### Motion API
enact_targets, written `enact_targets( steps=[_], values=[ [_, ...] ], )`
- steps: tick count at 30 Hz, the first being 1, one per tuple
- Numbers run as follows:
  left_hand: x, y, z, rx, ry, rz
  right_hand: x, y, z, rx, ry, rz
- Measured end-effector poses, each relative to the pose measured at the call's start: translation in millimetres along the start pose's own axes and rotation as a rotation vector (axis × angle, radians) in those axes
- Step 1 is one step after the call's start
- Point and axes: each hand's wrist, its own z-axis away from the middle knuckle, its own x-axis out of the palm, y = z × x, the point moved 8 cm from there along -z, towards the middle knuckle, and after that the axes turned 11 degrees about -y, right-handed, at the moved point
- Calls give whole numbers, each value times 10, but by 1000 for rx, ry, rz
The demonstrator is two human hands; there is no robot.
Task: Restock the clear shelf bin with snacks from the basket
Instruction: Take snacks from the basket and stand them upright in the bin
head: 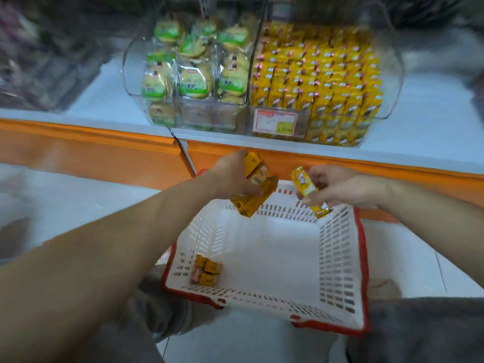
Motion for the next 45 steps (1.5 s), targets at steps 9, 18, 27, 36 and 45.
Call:
enact_targets(
  steps=[9,18,27,36,45],
  values=[
    [-834,649,662,226,251,294,-372,-745,779,-335,214,-141],
    [-1034,854,552,289,341,239,-1126,-1017,1104,-550,662,-94],
    [-951,895,270,307,352,403,-1520,-1115,1291,-374,1002,563],
    [-849,881,121,269,327,440,-1452,-1078,1101,-144,901,795],
    [-749,901,89,242,305,447,-1445,-1035,1126,-72,750,862]
  ],
)
